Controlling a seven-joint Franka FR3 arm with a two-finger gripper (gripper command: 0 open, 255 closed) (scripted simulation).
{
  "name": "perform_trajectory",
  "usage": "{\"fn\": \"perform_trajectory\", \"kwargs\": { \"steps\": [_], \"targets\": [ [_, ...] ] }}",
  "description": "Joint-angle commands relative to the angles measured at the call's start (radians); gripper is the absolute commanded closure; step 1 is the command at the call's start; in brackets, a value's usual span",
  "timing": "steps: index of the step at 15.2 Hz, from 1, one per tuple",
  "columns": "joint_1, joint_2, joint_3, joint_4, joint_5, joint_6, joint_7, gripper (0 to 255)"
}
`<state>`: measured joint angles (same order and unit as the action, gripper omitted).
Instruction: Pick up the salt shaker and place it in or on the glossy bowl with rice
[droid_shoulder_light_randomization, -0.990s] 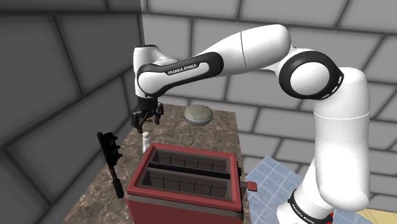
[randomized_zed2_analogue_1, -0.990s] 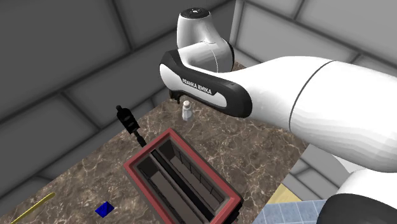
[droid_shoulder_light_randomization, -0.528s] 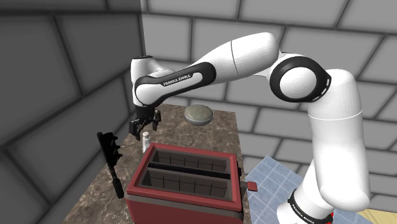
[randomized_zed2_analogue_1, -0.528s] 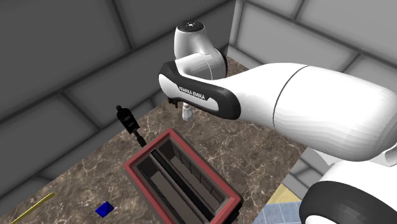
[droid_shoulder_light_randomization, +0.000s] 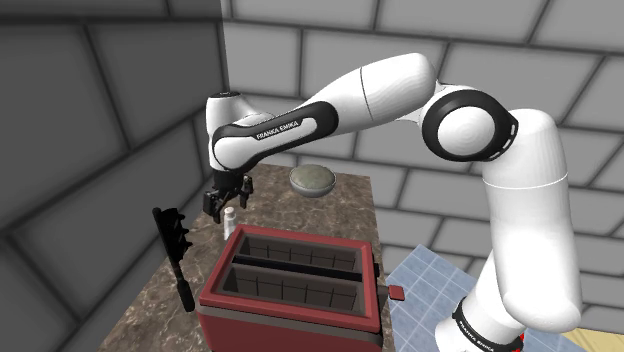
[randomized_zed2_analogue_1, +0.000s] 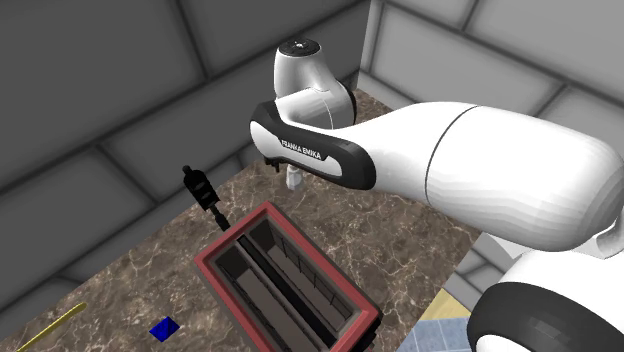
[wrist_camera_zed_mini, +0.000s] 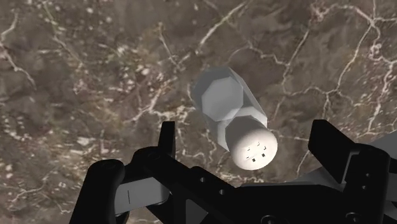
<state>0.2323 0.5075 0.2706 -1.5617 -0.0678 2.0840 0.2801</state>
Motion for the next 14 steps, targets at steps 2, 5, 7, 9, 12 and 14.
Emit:
{"fn": "perform_trajectory", "kwargs": {
  "steps": [2,5,7,9,12,14],
  "targets": [
    [0.0,0.0,0.0,0.0,0.0,0.0,0.0,255],
    [0.0,0.0,0.0,0.0,0.0,0.0,0.0,255],
    [0.0,0.0,0.0,0.0,0.0,0.0,0.0,255],
    [0.0,0.0,0.0,0.0,0.0,0.0,0.0,255],
    [0.0,-0.005,0.001,0.006,0.001,-0.011,0.0,255],
    [-0.001,-0.014,0.002,0.019,0.004,-0.033,-0.001,255]
  ]
}}
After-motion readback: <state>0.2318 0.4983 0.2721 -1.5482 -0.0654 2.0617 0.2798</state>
